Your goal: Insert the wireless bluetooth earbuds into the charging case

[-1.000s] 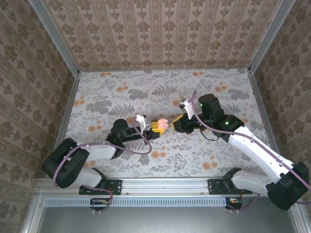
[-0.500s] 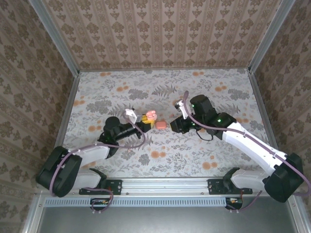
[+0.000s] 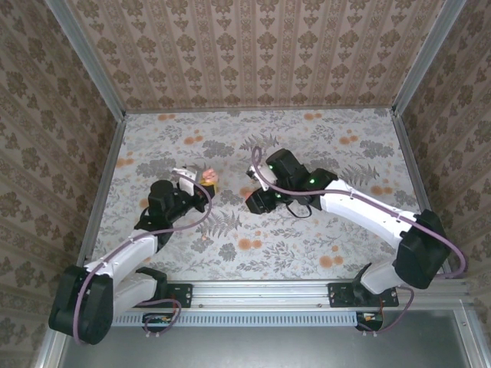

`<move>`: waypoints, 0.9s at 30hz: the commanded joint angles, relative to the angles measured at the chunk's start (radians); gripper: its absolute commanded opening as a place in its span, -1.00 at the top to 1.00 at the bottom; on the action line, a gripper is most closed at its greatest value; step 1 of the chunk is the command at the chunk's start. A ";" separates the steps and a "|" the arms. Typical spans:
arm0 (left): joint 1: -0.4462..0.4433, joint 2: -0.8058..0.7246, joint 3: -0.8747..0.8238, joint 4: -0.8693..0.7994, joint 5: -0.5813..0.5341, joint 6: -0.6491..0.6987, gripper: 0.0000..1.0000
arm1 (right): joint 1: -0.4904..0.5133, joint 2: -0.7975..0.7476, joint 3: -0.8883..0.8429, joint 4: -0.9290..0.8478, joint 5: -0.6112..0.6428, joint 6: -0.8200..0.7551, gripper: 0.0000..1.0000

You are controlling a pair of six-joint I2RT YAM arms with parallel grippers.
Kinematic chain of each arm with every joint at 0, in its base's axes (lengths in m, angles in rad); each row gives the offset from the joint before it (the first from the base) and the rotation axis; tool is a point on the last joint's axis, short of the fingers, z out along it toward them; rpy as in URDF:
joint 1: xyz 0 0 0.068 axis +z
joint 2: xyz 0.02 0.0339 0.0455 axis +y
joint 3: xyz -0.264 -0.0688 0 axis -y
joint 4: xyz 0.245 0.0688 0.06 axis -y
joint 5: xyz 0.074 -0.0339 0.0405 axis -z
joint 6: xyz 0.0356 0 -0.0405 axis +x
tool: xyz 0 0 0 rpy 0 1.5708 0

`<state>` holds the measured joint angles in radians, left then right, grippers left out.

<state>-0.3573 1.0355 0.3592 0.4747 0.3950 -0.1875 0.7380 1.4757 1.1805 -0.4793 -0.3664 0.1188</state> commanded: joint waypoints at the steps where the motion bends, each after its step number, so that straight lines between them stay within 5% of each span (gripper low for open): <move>1: 0.033 -0.018 0.028 -0.118 -0.072 -0.055 0.74 | 0.010 0.051 0.059 -0.009 -0.070 -0.239 0.20; 11: 0.139 -0.003 0.046 -0.171 -0.026 -0.058 0.74 | 0.036 0.186 0.102 0.004 -0.248 -0.719 0.02; 27: 0.264 0.119 0.154 -0.269 0.083 -0.106 0.74 | 0.098 0.468 0.391 -0.251 -0.231 -1.341 0.11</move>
<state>-0.1135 1.1507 0.4774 0.2409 0.4454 -0.2596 0.8146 1.9045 1.5249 -0.6552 -0.5987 -1.0397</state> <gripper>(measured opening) 0.192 0.446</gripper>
